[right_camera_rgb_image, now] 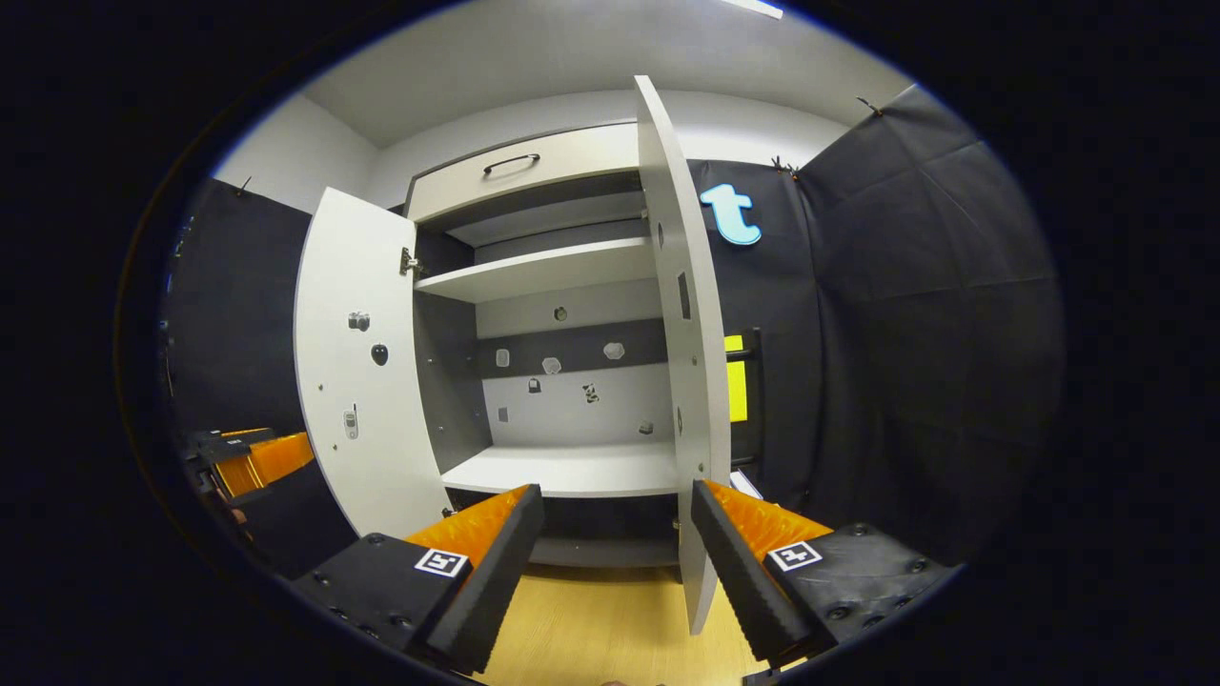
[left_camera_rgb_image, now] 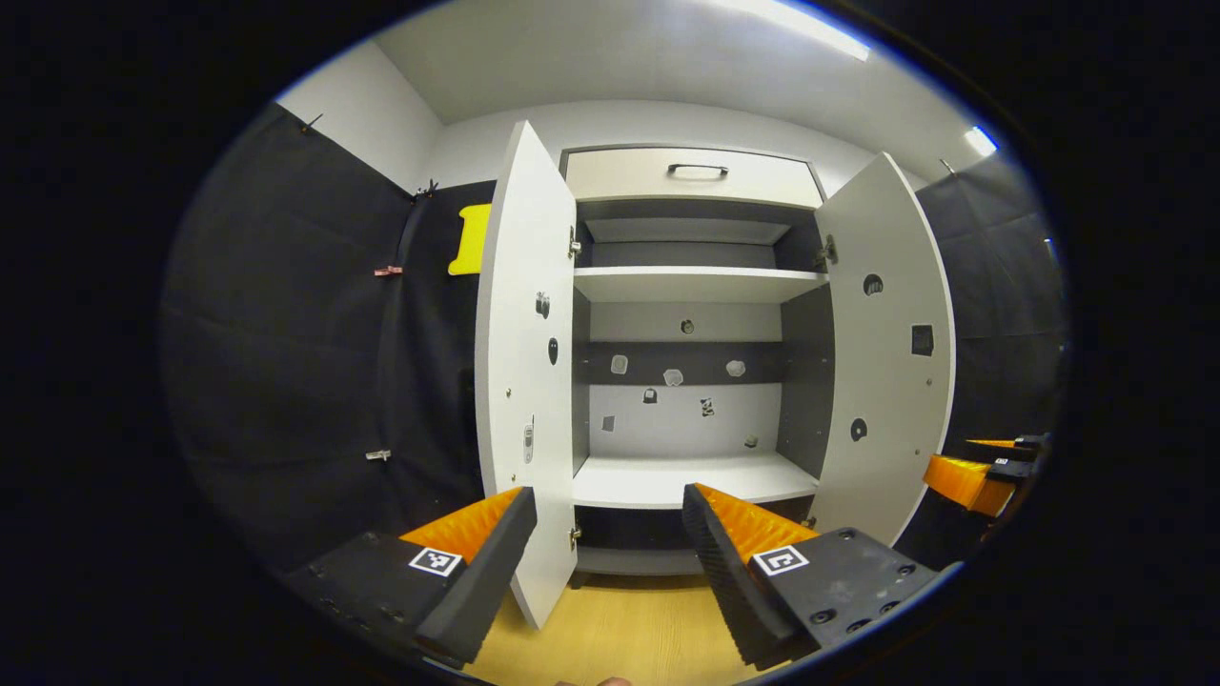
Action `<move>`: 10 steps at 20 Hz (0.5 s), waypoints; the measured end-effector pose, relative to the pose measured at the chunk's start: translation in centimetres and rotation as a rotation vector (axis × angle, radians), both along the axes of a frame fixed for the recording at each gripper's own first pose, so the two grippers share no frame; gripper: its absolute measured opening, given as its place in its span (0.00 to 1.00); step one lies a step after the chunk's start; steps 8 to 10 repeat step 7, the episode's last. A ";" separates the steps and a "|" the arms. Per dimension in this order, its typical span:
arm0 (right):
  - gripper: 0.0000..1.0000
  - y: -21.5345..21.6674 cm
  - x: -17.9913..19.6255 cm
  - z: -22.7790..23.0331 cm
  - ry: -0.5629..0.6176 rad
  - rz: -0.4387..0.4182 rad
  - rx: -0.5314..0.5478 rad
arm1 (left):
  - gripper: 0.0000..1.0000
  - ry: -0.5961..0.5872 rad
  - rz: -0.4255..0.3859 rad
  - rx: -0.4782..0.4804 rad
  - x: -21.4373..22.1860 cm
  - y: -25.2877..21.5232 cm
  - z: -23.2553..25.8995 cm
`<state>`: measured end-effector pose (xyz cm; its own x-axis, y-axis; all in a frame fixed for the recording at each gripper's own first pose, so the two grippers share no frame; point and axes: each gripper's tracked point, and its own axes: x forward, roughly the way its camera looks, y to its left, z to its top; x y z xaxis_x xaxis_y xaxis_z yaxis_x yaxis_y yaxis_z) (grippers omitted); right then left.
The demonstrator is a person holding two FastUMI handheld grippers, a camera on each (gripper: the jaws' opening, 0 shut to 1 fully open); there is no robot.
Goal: Open the right door of the double-door shoe cabinet with the right hand, and open the left door with the left hand.
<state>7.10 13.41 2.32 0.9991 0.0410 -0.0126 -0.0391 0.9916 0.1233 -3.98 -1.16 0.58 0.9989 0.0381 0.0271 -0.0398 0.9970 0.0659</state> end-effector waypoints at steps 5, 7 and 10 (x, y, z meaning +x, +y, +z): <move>0.98 0.5 -1.0 -1.8 0.031 -0.036 -0.013 | 0.95 -0.015 -0.017 0.045 -0.8 1.2 -0.9; 0.98 0.5 -1.4 -2.6 0.045 -0.052 -0.021 | 0.95 -0.015 -0.029 0.041 -0.9 1.5 -1.3; 0.98 0.5 -1.4 -2.6 0.045 -0.052 -0.021 | 0.95 -0.015 -0.029 0.041 -0.9 1.5 -1.3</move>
